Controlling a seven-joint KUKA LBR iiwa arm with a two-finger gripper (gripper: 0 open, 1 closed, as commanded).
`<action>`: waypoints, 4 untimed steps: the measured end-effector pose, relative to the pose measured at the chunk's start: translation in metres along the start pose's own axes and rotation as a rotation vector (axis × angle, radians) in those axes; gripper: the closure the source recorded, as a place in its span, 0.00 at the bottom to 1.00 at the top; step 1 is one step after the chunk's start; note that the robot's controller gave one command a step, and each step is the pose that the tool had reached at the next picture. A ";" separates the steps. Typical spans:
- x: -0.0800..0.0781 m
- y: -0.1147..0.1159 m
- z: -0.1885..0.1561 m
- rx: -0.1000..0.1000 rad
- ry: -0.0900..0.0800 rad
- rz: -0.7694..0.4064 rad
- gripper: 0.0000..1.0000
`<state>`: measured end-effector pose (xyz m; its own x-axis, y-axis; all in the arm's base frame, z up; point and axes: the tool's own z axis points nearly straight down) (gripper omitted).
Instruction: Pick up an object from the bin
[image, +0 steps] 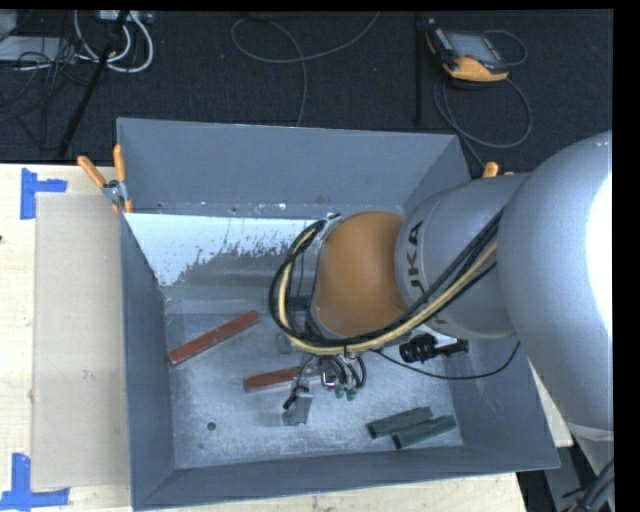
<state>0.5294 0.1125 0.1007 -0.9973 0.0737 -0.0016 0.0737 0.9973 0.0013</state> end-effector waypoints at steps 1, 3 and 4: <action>-0.003 0.005 -0.004 0.001 0.002 0.077 0.00; -0.013 0.005 0.030 0.000 -0.001 0.124 0.00; -0.013 0.005 0.031 0.001 0.001 0.123 1.00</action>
Offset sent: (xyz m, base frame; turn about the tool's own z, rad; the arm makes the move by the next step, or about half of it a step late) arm 0.0031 0.0050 0.0048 0.0786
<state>0.5424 0.1161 0.0697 -0.9806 0.1959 -0.0003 0.1959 0.9806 0.0004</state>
